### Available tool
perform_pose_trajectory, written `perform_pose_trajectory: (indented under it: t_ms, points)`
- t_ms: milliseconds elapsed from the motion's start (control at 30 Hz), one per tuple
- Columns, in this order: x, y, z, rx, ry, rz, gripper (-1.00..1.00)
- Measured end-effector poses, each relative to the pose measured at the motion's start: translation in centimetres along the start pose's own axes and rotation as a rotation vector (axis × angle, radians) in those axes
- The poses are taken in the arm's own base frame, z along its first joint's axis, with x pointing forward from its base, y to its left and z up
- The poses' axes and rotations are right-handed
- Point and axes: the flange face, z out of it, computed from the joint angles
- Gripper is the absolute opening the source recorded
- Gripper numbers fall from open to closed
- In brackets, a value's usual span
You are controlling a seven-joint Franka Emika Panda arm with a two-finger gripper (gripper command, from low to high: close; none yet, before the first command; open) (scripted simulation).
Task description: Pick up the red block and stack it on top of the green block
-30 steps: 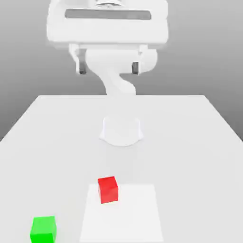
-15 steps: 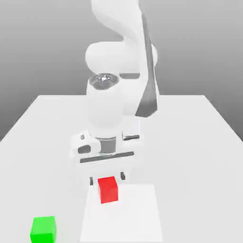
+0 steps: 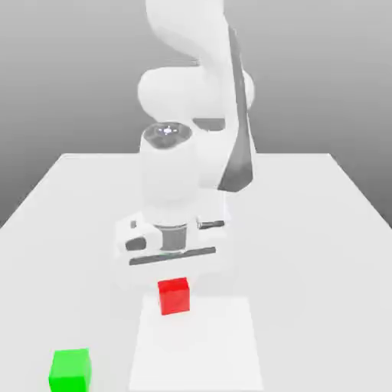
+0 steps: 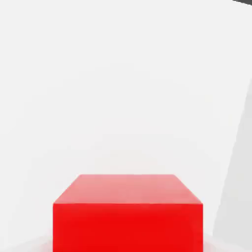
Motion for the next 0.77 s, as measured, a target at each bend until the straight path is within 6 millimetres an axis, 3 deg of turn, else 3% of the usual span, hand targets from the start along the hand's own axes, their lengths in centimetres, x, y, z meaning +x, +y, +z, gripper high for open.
perform_pose_trajectory:
  t_ms: [67,467,533,633,667,767]
  points:
    - [1.8,0.6,-0.9,-0.003,0.001,0.077,-1.00]
    - [16.8,5.2,-4.1,-0.002,0.001,0.691,-1.00]
    - [18.2,5.9,-3.2,0.001,0.000,0.752,-1.00]
    - [18.7,6.1,0.7,0.001,0.000,0.770,-1.00]
    - [18.6,6.1,1.6,0.001,0.000,0.771,1.00]
    - [18.6,6.1,1.6,0.001,0.000,0.771,1.00]
